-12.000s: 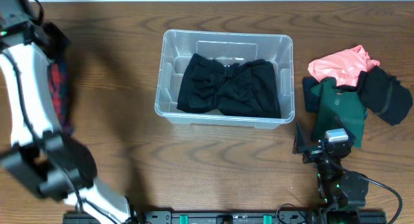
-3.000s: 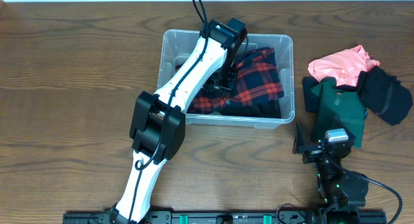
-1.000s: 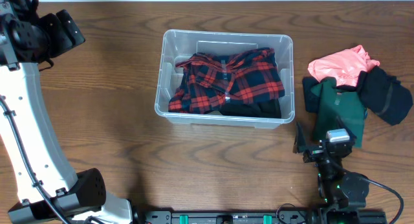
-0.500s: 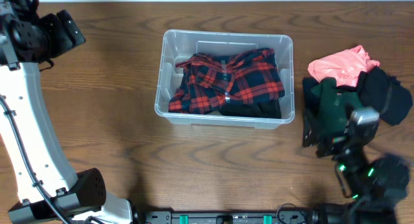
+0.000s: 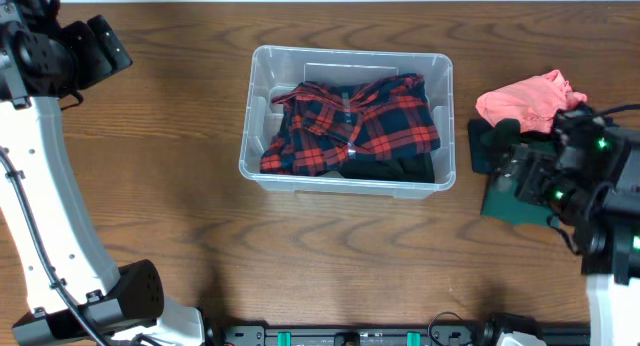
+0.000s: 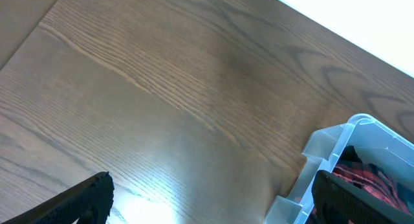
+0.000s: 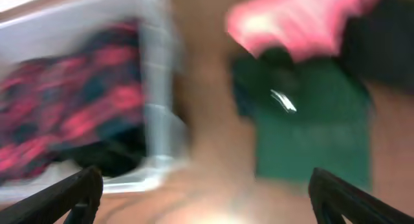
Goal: Pack container
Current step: 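Reach the right gripper to the dark green garment and grasp it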
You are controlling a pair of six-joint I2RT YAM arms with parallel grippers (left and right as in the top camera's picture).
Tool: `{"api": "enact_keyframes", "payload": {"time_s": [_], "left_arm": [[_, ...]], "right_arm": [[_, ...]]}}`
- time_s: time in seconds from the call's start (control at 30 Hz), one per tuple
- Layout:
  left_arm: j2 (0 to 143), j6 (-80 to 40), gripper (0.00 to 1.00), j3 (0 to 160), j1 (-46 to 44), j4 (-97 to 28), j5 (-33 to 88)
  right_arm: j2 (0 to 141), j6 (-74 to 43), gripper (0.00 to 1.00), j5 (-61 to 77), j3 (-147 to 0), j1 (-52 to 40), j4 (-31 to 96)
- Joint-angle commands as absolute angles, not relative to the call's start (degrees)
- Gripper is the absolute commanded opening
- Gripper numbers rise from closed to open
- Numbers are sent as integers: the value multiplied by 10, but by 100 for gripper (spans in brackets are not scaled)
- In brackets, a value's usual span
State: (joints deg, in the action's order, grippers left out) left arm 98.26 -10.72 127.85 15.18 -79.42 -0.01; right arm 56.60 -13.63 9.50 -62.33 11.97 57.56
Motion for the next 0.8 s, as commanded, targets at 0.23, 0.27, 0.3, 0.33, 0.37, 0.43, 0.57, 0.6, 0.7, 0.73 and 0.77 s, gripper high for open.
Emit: {"api": "enact_keyframes", "payload": {"time_s": [0.23,0.27,0.3,0.33,0.37,0.43,0.57,0.6,0.7,0.73,0.77], "left_arm": [[985,-110,98,1277,154,-794,-3],[985,-110,98,1277,154,-794,-3],[985,-110,98,1277,154,-794,-3],[985,-110,98,1277,154,-794,-3],[985,-110,98,1277,154,-794,-3],[985,-110,98,1277,154,-794,-3],[985,-110,98,1277,154,-794,-3],[985,-110,98,1277,154,-794,-3],[985,-110,98,1277,154,-794,-3],[985,-110,98,1277,154,-794,-3],[985,-110,98,1277,154,-794,-3]], "right_arm": [[634,-249,99,45,-564,259,555],[638,-249,99,55,-553,273,547],[642,-256,99,63,-540,287,538],[647,-263,99,72,-525,304,526],[651,-264,96,83,-510,317,514],[659,-263,92,113,-479,345,487],[669,-258,91,135,-425,378,441],[669,-254,91,136,-414,382,429],[673,-241,87,136,-379,384,381],[673,-240,87,136,-365,384,358],[674,-236,87,138,-351,384,336]]}}
